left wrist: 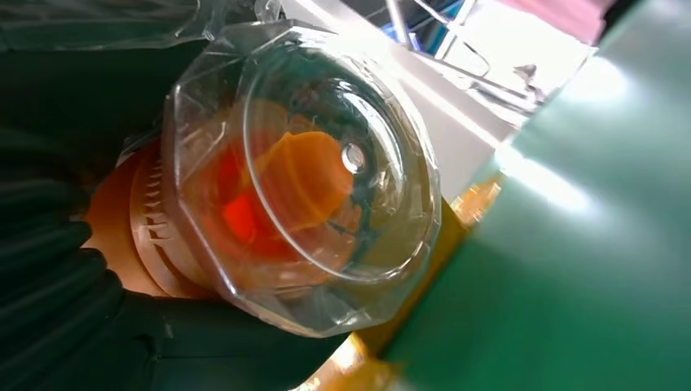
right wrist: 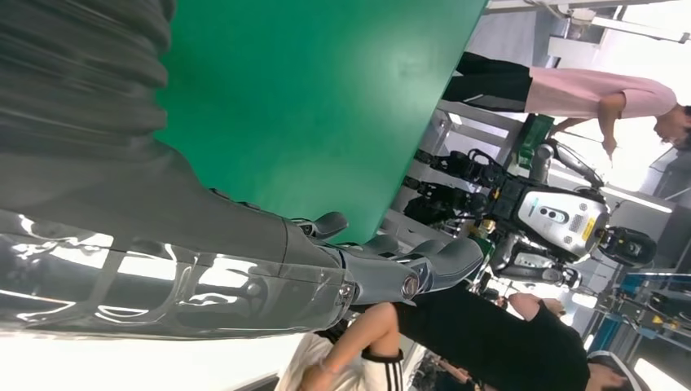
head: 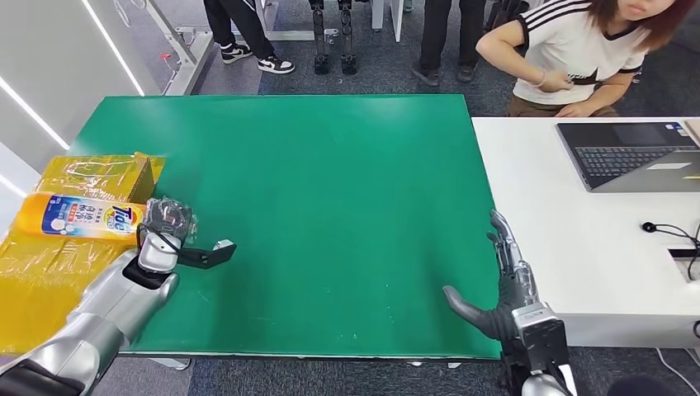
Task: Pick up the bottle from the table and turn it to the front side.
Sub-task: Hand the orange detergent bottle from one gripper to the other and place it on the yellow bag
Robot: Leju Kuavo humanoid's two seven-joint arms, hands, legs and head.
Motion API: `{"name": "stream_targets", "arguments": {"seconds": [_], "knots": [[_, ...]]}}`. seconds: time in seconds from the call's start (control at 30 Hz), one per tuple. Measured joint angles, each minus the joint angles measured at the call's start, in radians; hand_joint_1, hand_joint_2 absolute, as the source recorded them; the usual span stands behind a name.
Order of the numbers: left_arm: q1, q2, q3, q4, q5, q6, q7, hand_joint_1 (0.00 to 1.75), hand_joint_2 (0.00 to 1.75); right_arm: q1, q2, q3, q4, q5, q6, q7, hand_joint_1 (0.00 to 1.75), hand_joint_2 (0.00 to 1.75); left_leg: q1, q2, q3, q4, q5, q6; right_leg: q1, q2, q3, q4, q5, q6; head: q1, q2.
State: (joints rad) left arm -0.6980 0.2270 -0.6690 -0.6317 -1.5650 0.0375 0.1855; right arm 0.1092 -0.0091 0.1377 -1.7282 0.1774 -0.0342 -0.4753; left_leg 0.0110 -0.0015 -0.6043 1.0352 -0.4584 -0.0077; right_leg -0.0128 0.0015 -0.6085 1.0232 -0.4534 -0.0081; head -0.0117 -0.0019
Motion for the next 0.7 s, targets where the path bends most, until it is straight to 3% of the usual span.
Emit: {"name": "stream_targets", "arguments": {"seconds": [0.3,0.53,0.57,0.67,0.7], "knots": [[0.056,0.008,0.056,0.0,0.036,0.037,-0.136,1.75,1.75,-0.033,0.001,0.004,0.021,-0.001,0.007,0.0,0.0,1.75,0.0,-0.001,0.0,0.0,0.0,0.0,0.0,-0.001,0.0,0.0,0.0,0.0,0.0,0.0],[0.028,0.004,0.093,0.038,0.073,0.029,-0.196,1.75,1.75,-0.046,0.001,0.016,0.038,-0.017,0.015,-0.012,0.0,1.75,0.0,-0.001,0.0,0.0,0.0,0.0,0.0,-0.001,0.001,0.0,0.0,0.0,0.0,0.0],[0.022,0.003,0.097,0.049,0.077,0.036,-0.203,1.48,1.75,-0.048,0.001,0.019,0.041,-0.019,0.016,-0.012,0.0,1.75,0.0,-0.001,0.0,0.0,0.0,0.0,0.0,-0.001,0.0,0.0,0.0,0.0,0.0,0.0],[0.011,0.0,0.108,0.078,0.094,0.07,-0.217,0.17,1.75,-0.051,0.001,0.025,0.048,-0.021,0.016,-0.015,0.0,1.75,0.0,-0.001,0.001,0.0,0.001,0.0,0.0,-0.001,0.0,0.0,0.0,0.0,0.0,0.0],[0.01,-0.002,0.113,0.086,0.102,0.086,-0.217,0.0,1.75,-0.05,0.001,0.027,0.05,-0.021,0.015,-0.016,0.0,1.75,0.0,-0.001,0.001,0.0,0.001,0.0,0.0,-0.001,0.0,0.0,0.0,0.0,0.0,0.0]]}}
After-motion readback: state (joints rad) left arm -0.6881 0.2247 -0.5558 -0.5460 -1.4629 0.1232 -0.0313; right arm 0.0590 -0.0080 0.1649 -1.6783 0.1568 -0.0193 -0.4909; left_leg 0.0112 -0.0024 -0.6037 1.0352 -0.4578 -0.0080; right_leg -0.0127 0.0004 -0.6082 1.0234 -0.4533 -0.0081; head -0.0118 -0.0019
